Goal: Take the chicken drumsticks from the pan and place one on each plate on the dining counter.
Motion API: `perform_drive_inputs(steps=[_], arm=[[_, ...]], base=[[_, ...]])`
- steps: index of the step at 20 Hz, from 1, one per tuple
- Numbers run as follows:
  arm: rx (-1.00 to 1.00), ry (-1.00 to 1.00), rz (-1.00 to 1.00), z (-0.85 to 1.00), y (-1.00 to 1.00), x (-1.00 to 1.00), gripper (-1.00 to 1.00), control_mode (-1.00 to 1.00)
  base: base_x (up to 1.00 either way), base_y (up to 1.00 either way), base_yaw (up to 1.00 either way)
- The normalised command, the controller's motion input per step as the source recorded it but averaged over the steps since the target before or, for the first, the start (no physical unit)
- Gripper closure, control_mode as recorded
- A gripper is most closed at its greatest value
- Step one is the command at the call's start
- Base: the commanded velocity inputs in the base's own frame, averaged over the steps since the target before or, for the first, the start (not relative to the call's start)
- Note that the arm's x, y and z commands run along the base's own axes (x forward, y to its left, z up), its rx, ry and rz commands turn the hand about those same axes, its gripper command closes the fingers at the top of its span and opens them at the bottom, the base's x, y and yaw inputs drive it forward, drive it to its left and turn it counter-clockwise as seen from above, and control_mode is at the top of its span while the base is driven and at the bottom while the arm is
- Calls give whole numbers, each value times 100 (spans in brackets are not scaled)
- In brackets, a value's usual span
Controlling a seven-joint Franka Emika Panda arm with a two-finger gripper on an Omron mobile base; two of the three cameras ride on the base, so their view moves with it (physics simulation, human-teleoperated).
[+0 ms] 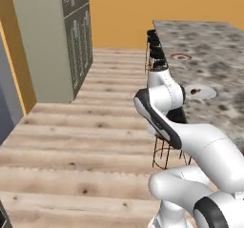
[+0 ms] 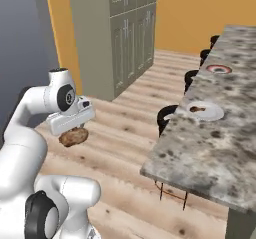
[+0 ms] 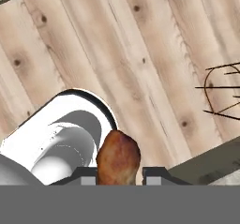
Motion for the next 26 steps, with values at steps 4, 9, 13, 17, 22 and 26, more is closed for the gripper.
perform_drive_inputs(steps=[4,9,13,17,22,26], arm=[[0,0,0,0,0,0,100,100],[0,0,0,0,0,0,100,100],[0,0,0,0,0,0,100,100],[0,0,0,0,0,0,100,100],[0,0,0,0,0,0,100,100],[0,0,0,0,0,0,100,100]], base=[[84,56,-57],[87,62,-49],[81,73,-39],[79,76,-36],[80,74,-38],[83,68,-43]])
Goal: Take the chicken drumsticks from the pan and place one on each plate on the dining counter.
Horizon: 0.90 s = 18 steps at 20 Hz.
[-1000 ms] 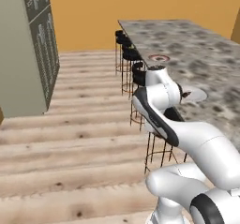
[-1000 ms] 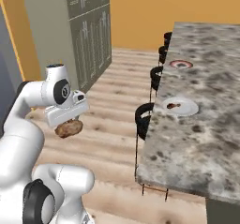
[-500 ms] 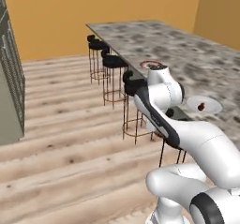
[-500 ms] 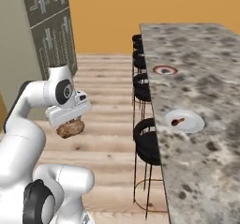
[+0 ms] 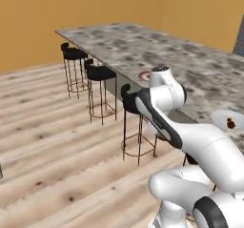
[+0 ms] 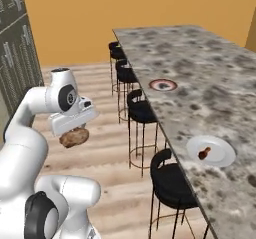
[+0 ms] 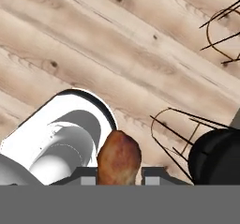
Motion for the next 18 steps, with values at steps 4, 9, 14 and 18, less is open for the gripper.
perform_drive_inputs(steps=[4,9,14,18], arm=[[0,0,0,0,0,0,100,100],[0,0,0,0,0,0,100,100],[0,0,0,0,0,0,100,100],[0,0,0,0,0,0,100,100]], base=[[86,61,-50],[87,59,-52],[77,64,-51],[69,64,-55]])
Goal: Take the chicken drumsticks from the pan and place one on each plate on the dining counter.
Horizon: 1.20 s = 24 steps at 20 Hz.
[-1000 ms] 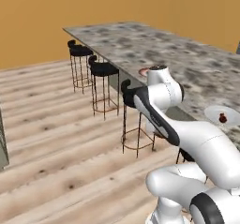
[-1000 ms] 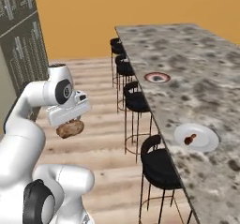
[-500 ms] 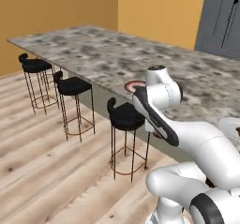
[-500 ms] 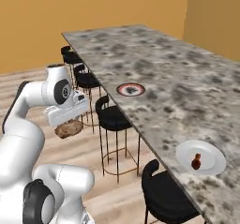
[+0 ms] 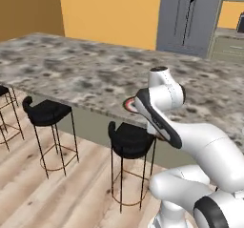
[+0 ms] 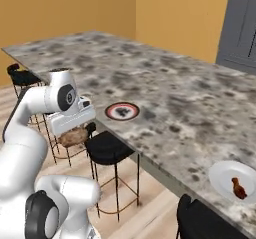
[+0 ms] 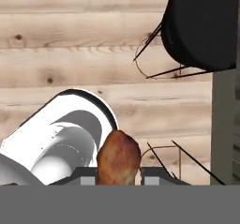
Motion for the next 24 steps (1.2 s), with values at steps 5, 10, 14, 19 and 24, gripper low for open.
perform_drive_inputs(steps=[5,10,14,19,24], arm=[[0,0,0,0,0,0,100,100],[0,0,0,0,0,0,100,100],[0,0,0,0,0,0,100,100],[0,0,0,0,0,0,100,100],[0,4,-2,-1,0,29,100,-100]], base=[[66,53,-70],[67,68,-48],[48,58,-41],[27,15,-16],[30,7,-8]])
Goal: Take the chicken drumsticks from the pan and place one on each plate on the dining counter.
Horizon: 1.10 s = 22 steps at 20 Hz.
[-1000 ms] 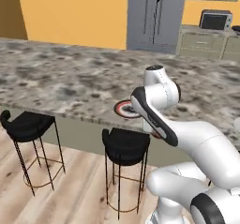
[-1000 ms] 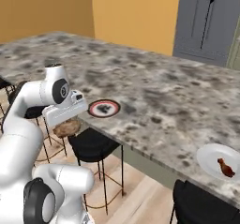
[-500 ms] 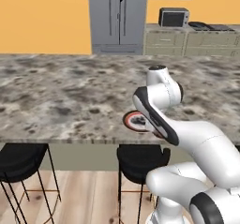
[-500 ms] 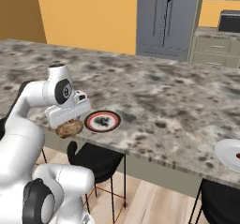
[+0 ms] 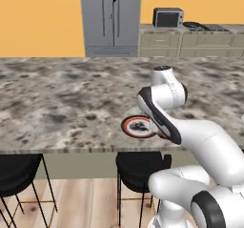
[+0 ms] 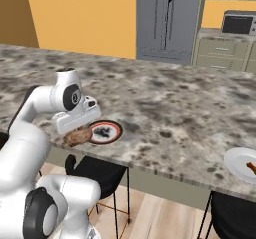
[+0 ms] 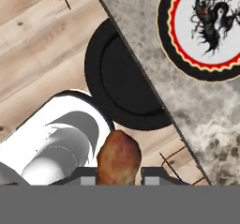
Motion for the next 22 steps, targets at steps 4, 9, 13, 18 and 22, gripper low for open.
perform_drive_inputs(steps=[4,9,13,18,22], arm=[[5,1,2,-4,-3,96,100,-100],[12,-11,9,-27,1,79,100,-100],[13,-6,8,-30,1,86,100,-100],[4,-12,5,-47,14,80,100,-100],[0,0,-3,-33,24,70,100,-100]], base=[[0,0,0],[0,0,0],[0,0,0],[0,0,0],[0,0,0]])
